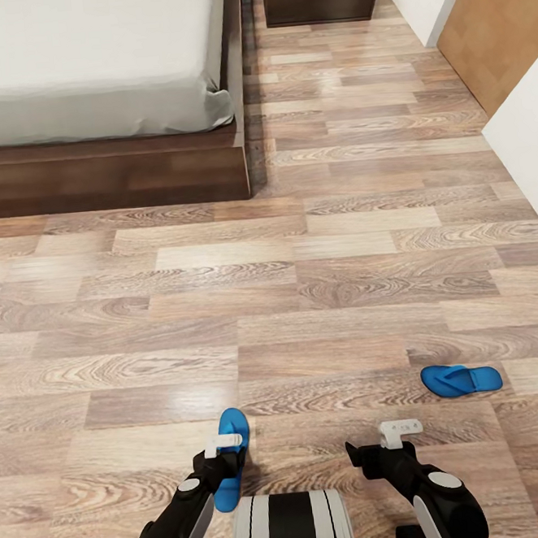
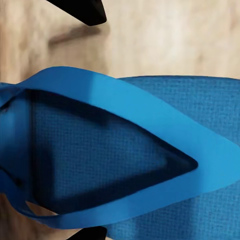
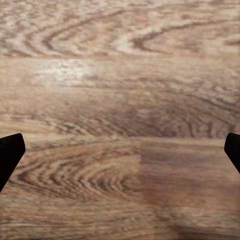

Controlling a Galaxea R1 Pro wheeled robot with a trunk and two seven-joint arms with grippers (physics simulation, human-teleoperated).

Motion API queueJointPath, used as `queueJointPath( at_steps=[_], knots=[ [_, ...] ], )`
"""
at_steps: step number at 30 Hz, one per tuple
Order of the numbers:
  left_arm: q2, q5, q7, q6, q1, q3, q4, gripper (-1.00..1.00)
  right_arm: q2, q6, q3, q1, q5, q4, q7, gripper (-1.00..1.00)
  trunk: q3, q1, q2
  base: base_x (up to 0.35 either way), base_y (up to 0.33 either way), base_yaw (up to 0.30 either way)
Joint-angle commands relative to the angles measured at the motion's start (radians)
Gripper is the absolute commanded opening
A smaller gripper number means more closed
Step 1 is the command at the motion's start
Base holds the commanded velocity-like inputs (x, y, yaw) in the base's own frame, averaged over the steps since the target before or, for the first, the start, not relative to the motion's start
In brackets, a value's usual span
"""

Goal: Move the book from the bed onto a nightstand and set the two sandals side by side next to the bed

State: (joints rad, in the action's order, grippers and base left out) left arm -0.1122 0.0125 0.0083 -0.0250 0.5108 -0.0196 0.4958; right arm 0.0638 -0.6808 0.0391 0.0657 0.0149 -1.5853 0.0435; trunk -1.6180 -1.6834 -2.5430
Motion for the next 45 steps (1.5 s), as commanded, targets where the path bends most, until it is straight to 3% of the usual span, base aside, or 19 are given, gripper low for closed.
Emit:
queueJointPath(
  at_steps=[1,2,19,45],
  knots=[
    [0.000,0.001,0.001,-0.003,0.000,-0.002,0.001,1.00,0.000,-0.005,-0.001,0.000,0.001,-0.001,0.003,1.00,-0.001,0.000,0.000,0.000,0.000,0.000],
    [0.000,0.001,0.001,-0.003,0.000,-0.002,0.001,-1.00,0.000,-0.005,-0.001,0.000,0.001,-0.001,0.003,1.00,-0.001,0.000,0.000,0.000,0.000,0.000],
    [0.000,0.001,0.001,-0.003,0.000,-0.002,0.001,-1.00,0.000,-0.006,-0.001,0.000,0.001,-0.001,0.003,1.00,-0.001,0.000,0.000,0.000,0.000,0.000],
    [0.010,-0.001,0.000,-0.010,-0.002,-0.002,0.000,-1.00,-0.002,-0.008,-0.001,-0.004,0.002,-0.001,0.003,1.00,0.100,0.012,0.006,0.000,0.000,0.000]
  ],
)
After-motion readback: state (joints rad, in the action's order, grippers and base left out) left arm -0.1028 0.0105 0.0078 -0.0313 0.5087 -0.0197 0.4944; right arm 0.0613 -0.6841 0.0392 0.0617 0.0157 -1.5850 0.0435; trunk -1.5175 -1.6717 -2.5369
